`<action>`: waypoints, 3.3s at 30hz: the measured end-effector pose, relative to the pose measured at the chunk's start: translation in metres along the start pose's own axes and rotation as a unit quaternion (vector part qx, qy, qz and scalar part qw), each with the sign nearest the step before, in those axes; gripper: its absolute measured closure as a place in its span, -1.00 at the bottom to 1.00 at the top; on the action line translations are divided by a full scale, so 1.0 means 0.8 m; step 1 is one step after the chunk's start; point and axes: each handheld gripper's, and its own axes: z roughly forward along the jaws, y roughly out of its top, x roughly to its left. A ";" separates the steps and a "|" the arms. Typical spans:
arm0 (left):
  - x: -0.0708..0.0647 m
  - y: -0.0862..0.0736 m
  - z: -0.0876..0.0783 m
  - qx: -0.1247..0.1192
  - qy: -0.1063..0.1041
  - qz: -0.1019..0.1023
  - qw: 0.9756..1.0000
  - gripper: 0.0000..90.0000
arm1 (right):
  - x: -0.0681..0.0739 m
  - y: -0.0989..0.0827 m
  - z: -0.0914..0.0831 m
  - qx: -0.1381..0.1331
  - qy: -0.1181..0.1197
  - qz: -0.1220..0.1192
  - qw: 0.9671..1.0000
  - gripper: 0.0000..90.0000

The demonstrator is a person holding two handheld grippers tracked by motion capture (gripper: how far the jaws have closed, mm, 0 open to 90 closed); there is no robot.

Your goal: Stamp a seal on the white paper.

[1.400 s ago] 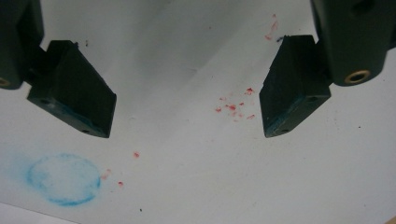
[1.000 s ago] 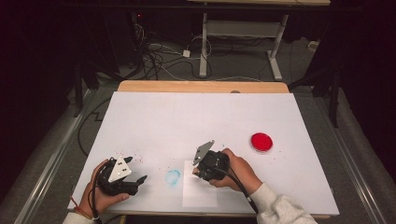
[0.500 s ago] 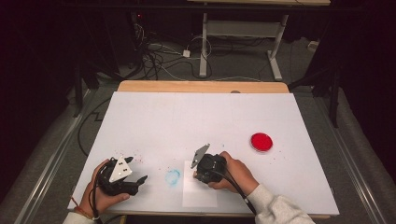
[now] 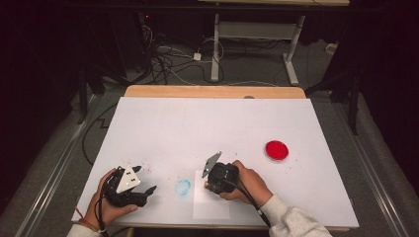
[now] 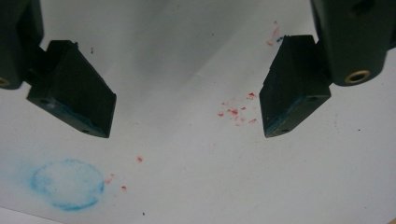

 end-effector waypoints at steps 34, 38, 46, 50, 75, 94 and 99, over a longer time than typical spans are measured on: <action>-0.002 0.001 0.003 0.003 -0.002 0.001 1.000 -0.60 | 0.002 -0.002 0.002 -0.003 -0.006 0.004 1.000 0.70; -0.001 0.002 0.003 0.001 -0.001 0.007 1.000 -0.60 | 0.002 -0.002 0.001 0.001 -0.007 0.004 1.000 0.70; -0.001 0.001 0.002 0.002 -0.003 0.006 1.000 -0.60 | -0.005 -0.002 -0.011 -0.031 0.002 0.018 0.999 0.70; 0.000 0.001 0.002 0.003 -0.002 0.005 1.000 -0.60 | -0.002 -0.001 -0.021 -0.040 -0.001 0.013 0.999 0.70; 0.000 0.001 0.000 0.001 -0.002 0.005 1.000 -0.60 | -0.013 -0.021 -0.060 -0.067 -0.038 0.026 0.997 0.69; 0.006 -0.001 0.001 -0.005 -0.002 0.006 1.000 -0.60 | -0.034 -0.044 -0.084 -0.080 -0.061 0.055 0.993 0.69; 0.005 -0.001 0.002 -0.001 -0.006 0.002 1.000 -0.60 | -0.037 -0.048 -0.089 -0.083 -0.063 0.057 0.993 0.69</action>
